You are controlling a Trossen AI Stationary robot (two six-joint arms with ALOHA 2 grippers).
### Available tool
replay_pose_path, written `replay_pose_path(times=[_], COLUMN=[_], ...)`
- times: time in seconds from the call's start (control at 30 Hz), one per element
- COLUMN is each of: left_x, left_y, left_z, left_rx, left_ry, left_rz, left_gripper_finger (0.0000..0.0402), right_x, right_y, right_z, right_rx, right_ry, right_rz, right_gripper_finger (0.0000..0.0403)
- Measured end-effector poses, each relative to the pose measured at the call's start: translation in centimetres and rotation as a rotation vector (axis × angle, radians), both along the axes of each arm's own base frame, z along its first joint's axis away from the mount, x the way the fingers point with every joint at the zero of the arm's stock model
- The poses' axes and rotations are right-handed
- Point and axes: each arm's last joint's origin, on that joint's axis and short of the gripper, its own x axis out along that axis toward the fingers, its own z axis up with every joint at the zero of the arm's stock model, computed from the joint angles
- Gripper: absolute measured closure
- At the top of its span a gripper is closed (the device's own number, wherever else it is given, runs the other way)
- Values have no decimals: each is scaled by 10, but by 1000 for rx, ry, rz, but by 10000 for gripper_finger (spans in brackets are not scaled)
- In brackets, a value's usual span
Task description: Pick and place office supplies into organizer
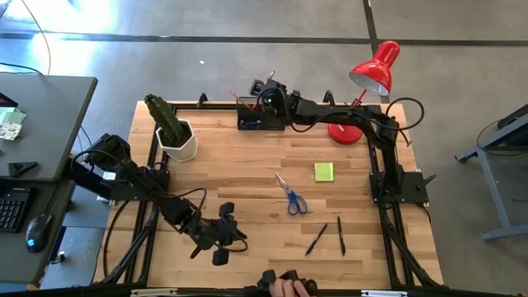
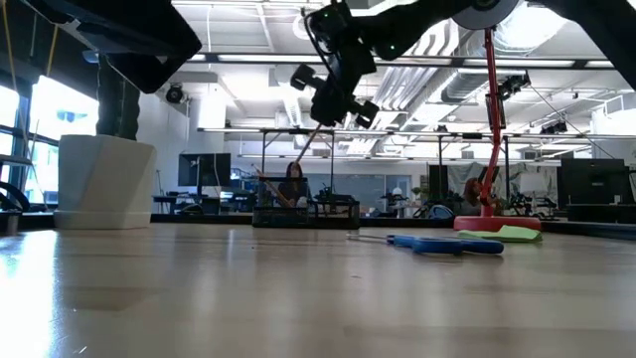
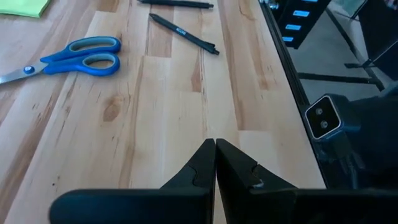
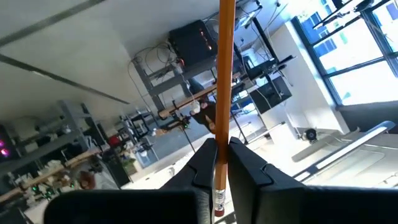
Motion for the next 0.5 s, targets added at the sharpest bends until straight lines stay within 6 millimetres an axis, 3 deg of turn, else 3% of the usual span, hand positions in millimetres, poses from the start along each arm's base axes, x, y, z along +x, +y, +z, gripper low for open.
replay_pose_path(times=[0.5], left_x=[13], left_y=[0], left_z=[19], left_rx=[10], left_ry=[-222], left_rz=[19], left_gripper_finger=[399], right_x=[-12], right_y=[-29], right_z=[2], right_rx=[-23], right_ry=[52], right_rz=[5], right_gripper_finger=[386])
